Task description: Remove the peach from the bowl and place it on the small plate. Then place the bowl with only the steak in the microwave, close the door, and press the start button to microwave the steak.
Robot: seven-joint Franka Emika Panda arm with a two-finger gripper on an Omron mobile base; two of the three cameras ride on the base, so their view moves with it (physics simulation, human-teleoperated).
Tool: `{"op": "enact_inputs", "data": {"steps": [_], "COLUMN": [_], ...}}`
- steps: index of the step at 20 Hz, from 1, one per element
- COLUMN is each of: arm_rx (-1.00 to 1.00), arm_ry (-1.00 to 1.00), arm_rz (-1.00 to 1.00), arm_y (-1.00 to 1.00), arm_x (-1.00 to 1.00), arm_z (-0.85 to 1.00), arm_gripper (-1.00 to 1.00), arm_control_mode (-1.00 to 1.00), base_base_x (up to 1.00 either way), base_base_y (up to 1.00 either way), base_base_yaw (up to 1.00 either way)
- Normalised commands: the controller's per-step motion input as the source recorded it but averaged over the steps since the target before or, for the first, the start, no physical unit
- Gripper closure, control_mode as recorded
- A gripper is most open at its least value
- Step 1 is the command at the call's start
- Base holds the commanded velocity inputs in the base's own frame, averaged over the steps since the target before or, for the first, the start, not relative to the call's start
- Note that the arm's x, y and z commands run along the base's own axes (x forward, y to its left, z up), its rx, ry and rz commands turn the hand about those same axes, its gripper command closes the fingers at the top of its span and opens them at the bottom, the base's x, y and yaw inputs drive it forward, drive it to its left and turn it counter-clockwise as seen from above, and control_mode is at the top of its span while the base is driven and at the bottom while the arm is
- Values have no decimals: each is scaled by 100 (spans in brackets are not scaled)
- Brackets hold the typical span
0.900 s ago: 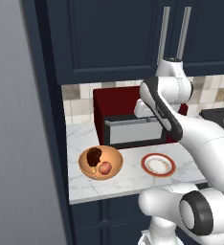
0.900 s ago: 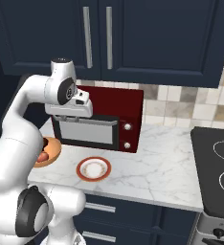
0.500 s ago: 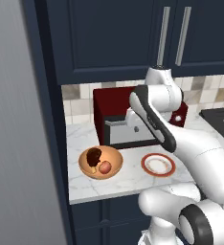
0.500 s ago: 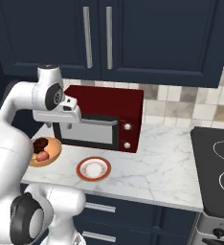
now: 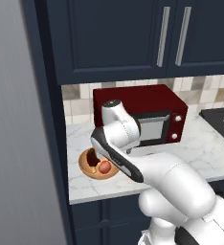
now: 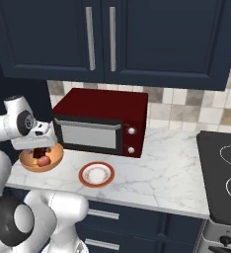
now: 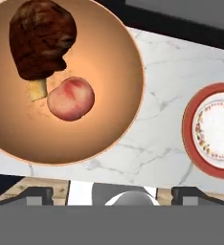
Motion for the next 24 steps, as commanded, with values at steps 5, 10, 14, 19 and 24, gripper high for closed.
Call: {"op": "enact_inputs", "data": {"steps": [5, 10, 14, 19, 24], "arm_rx": [-10, 0, 0, 0, 0], "arm_ry": [28, 5, 0, -1, 0], "arm_rz": [0, 9, 7, 8, 7], "arm_y": [46, 0, 4, 4, 2], "arm_x": [41, 40, 47, 18, 13], "arm_z": [-54, -38, -22, -41, -36], "arm_gripper": [-100, -100, -100, -100, -100], "arm_control_mode": [-100, -100, -100, -100, -100], "base_base_x": [0, 0, 0, 0, 0], "base_base_y": [0, 0, 0, 0, 0], "base_base_yaw": [0, 0, 0, 0, 0]}}
